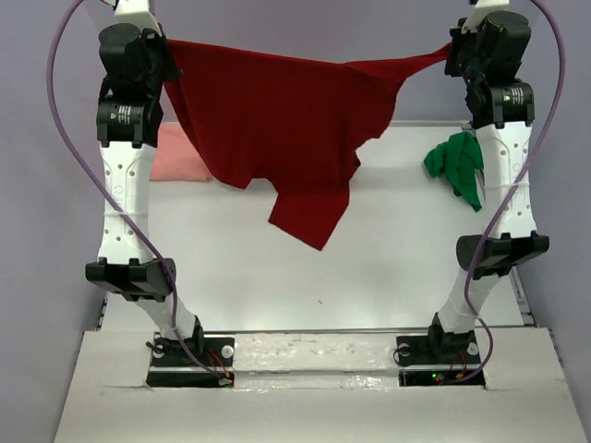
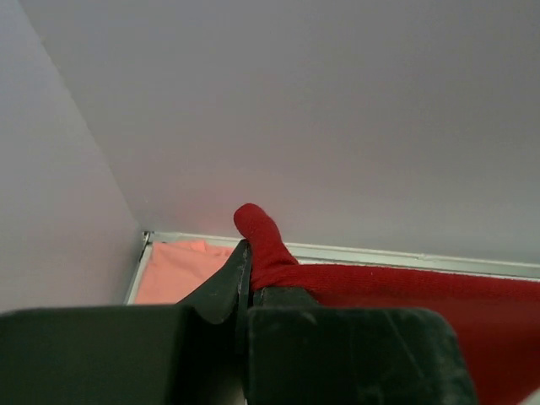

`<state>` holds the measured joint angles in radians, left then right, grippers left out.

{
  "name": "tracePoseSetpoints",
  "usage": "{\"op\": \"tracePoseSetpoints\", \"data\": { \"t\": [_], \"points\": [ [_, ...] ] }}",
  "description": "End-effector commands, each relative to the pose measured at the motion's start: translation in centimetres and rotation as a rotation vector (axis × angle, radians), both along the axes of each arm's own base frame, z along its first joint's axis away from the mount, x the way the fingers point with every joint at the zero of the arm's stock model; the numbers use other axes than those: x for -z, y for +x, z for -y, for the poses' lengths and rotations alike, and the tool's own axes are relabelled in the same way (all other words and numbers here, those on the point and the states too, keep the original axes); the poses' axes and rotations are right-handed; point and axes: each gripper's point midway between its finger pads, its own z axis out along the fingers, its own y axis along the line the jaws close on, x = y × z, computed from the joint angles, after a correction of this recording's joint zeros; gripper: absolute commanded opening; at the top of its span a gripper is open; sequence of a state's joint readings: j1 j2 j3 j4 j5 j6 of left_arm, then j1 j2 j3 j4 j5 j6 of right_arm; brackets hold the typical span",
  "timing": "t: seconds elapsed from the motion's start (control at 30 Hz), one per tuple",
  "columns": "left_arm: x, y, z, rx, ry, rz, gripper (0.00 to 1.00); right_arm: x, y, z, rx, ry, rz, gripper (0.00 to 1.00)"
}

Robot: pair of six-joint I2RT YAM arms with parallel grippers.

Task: Fold and stack the t-shirts
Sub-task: Flatten the tshirt out

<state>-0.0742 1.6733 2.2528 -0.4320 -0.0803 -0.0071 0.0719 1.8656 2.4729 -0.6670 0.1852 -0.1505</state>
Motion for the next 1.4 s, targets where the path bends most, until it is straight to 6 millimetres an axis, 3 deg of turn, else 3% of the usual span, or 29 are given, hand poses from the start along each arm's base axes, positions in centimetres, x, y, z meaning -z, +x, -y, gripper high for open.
{"op": "tracePoseSetpoints", "data": {
  "t": [0.0,0.03,0.07,0.1,0.13,0.17,0.2,0.23,0.27,0.33,0.5,0.67,0.7,0.77,0.8,0.83,0.87,0.9,0.93,1.0,1.03,1.07,1.1,1.13,1.2,1.27,1.37],
  "points": [
    [-5.6,-4.6,-0.9,0.018,-0.021,0.154,0.00,-11.5,-9.6,-0.1,-0.034,0.042,0.288,0.00],
    [-5.9,-5.7,-0.6,0.036,-0.027,0.174,0.00,-13.3,-12.7,0.2,-0.032,0.035,0.339,0.00],
    [-5.9,-6.2,-0.3,0.042,-0.028,0.178,0.00,-13.5,-12.8,-0.6,-0.042,0.043,0.345,0.00],
    [-7.1,-8.0,0.1,0.038,-0.021,0.219,0.00,-14.5,-14.6,-2.1,-0.026,0.005,0.380,0.00],
    [-5.6,-7.8,0.4,0.037,-0.018,0.189,0.00,-13.2,-14.5,-3.4,-0.020,-0.030,0.352,0.00],
    [-5.6,-8.5,0.9,0.047,-0.017,0.195,0.00,-13.2,-15.6,-3.0,0.059,-0.104,0.342,0.00],
    [-5.5,-8.9,1.5,0.052,-0.021,0.195,0.00,-13.6,-16.3,-5.2,-0.002,-0.143,0.365,0.00],
    [-6.2,-10.6,1.8,0.054,0.000,0.219,0.00,-14.5,-18.6,-4.4,0.063,-0.126,0.390,0.00],
    [-5.5,-11.1,3.3,0.083,-0.004,0.205,0.00,-14.8,-19.7,-6.4,0.015,-0.144,0.401,0.00],
    [-5.7,-12.8,3.5,0.065,0.001,0.212,0.00,-15.9,-22.1,-5.5,0.054,-0.117,0.436,0.00],
    [-6.6,-14.3,3.3,0.071,-0.017,0.227,0.00,-16.4,-23.6,-5.6,0.031,-0.105,0.463,0.00],
    [-6.0,-12.6,4.0,0.085,-0.019,0.205,0.00,-14.9,-21.6,-7.7,-0.001,-0.124,0.424,0.00],
    [-5.5,-11.5,4.1,0.078,-0.012,0.195,0.00,-14.1,-19.9,-8.8,-0.007,-0.152,0.404,0.00],
    [-5.3,-10.1,3.9,0.067,-0.011,0.189,0.00,-14.5,-18.2,-8.7,0.010,-0.153,0.407,0.00],
    [-4.3,-8.1,3.7,0.066,-0.003,0.161,0.00,-12.3,-14.6,-9.5,-0.009,-0.173,0.341,0.00],
    [-4.5,-6.7,3.1,0.064,-0.007,0.165,0.00,-13.5,-13.0,-8.5,-0.011,-0.122,0.358,0.00],
    [-4.5,-6.0,2.9,0.064,-0.007,0.162,0.00,-12.9,-11.5,-8.6,-0.022,-0.098,0.342,0.00],
    [-4.1,-4.3,2.6,0.058,0.003,0.150,0.00,-10.8,-8.4,-8.7,-0.014,-0.126,0.290,0.00],
    [-3.9,-3.5,2.4,0.054,0.007,0.143,0.00,-11.3,-7.9,-8.3,-0.006,-0.121,0.306,0.00],
    [-3.7,-1.3,2.1,0.064,0.005,0.137,0.00,-9.9,-5.6,-8.1,-0.008,-0.133,0.277,0.00],
    [-3.6,-0.5,1.5,0.052,0.007,0.134,0.00,-9.7,-4.8,-6.5,0.016,-0.131,0.276,0.00],
    [-2.1,1.5,1.5,0.059,0.010,0.096,0.00,-9.9,-4.4,-6.2,0.006,-0.124,0.286,0.00],
    [-3.5,1.5,1.3,0.063,0.009,0.131,0.00,-9.6,-3.8,-5.6,0.015,-0.122,0.281,0.00],
    [-3.6,1.9,1.1,0.066,0.010,0.135,0.00,-9.8,-3.6,-4.3,0.032,-0.116,0.284,0.00],
    [-4.1,2.7,0.8,0.060,0.010,0.153,0.00,-10.4,-3.9,-4.4,0.010,-0.098,0.300,0.00],
    [-4.4,2.7,0.7,0.058,0.010,0.158,0.00,-10.8,-4.3,-3.9,0.012,-0.098,0.309,0.00],
    [-5.1,1.2,0.7,0.060,0.010,0.173,0.00,-12.8,-7.0,-3.6,-0.002,-0.080,0.354,0.00]
  ]
}}
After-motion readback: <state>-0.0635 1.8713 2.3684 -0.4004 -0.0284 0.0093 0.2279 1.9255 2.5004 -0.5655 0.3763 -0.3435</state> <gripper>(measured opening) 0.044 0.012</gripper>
